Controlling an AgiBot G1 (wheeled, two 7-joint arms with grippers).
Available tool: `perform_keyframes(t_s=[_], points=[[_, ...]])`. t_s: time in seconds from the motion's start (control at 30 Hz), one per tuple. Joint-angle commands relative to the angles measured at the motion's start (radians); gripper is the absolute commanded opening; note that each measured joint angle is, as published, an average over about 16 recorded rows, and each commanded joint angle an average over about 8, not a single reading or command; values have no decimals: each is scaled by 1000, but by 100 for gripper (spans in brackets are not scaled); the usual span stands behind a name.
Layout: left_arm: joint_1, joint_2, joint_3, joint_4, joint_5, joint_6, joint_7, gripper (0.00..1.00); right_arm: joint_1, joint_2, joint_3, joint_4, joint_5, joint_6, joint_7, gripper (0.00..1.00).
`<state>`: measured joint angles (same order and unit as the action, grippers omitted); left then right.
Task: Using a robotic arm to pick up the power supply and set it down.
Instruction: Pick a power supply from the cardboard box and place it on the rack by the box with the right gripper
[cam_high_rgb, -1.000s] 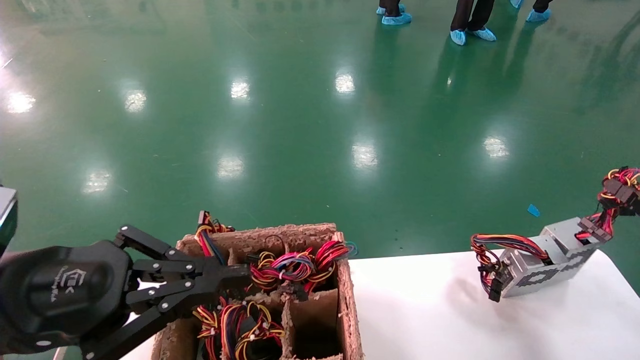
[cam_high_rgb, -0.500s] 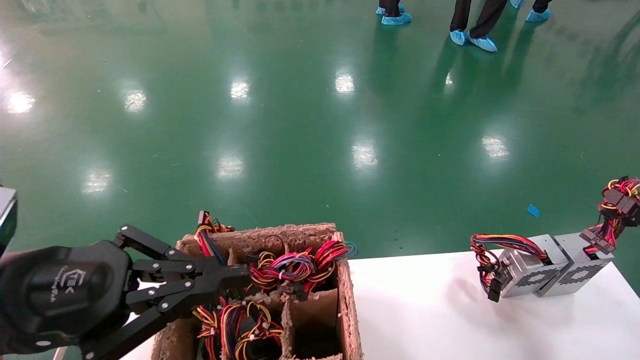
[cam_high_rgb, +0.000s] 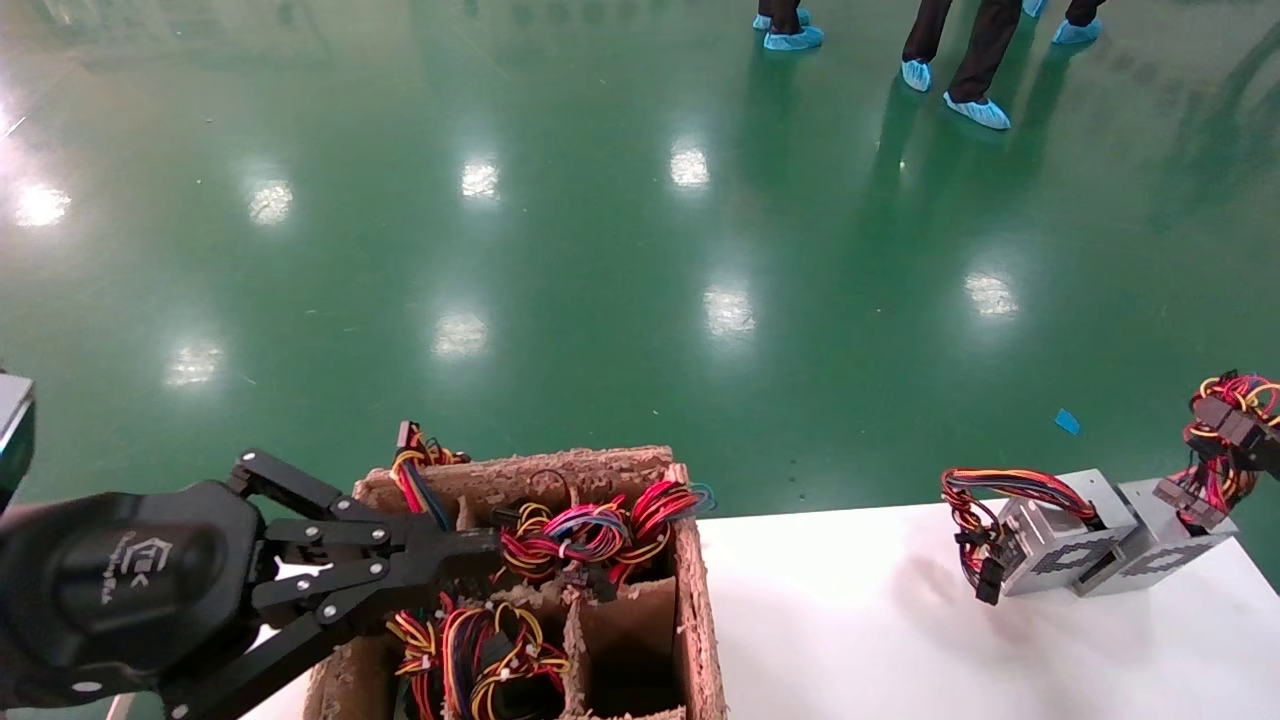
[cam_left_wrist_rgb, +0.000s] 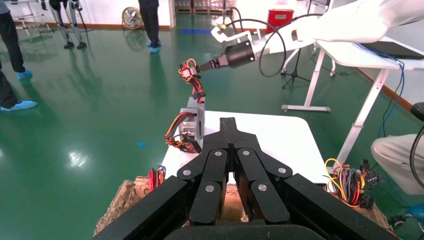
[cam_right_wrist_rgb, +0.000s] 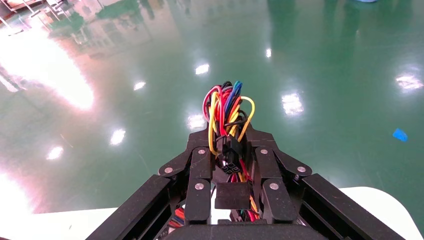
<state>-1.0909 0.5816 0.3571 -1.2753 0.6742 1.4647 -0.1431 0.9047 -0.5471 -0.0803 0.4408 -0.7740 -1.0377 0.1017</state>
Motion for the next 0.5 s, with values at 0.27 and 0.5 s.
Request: perform_keyframes(t_s=[0.27,0.5], points=[[0,0,0,0,0,0,0,0,-52,14,7,70,11,18,31,100],[0,0,0,0,0,0,0,0,-85,18,6,127,16,30,61,100]])
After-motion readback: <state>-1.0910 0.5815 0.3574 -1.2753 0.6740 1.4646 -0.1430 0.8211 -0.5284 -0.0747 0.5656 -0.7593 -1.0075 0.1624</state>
